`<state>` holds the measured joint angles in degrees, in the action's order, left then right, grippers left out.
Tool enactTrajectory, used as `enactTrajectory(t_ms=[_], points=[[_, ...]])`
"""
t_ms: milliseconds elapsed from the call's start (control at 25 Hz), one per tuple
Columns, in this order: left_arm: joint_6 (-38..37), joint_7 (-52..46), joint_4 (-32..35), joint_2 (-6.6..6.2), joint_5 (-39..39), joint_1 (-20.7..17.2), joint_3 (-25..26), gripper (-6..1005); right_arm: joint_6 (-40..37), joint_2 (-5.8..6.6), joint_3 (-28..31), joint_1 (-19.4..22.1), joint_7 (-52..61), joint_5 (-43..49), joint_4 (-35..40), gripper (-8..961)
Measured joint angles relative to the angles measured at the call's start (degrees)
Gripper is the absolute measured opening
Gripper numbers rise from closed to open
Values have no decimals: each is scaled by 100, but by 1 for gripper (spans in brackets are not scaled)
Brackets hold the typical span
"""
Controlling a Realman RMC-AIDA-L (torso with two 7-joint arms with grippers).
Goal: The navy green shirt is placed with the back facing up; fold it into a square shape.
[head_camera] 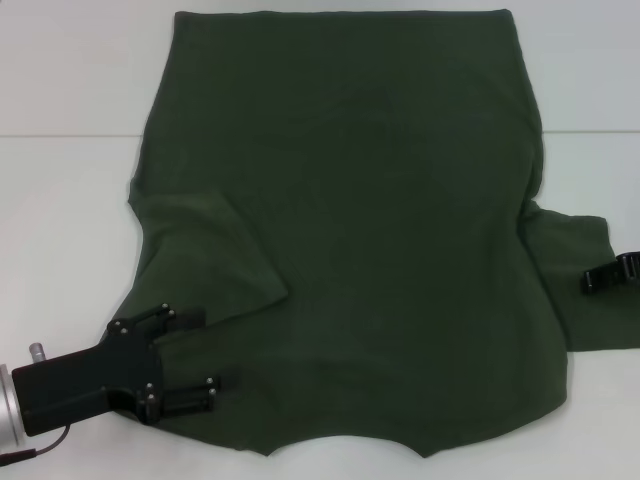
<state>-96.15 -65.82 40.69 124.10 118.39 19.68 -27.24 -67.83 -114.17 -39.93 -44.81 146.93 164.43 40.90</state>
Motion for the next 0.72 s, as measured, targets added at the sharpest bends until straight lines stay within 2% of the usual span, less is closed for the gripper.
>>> enactTrajectory(t_ms=[400, 520, 720], points=[[9, 0, -32, 0, -2, 7, 0, 921, 28, -8, -78, -2, -20, 24, -5, 876], [8, 0, -36, -1, -9, 15, 0, 921, 33, -9, -79, -2, -20, 26, -5, 660], [2, -9, -58, -8, -13, 40, 0, 920, 34, -9, -78, -2, -16, 28, -5, 450]])
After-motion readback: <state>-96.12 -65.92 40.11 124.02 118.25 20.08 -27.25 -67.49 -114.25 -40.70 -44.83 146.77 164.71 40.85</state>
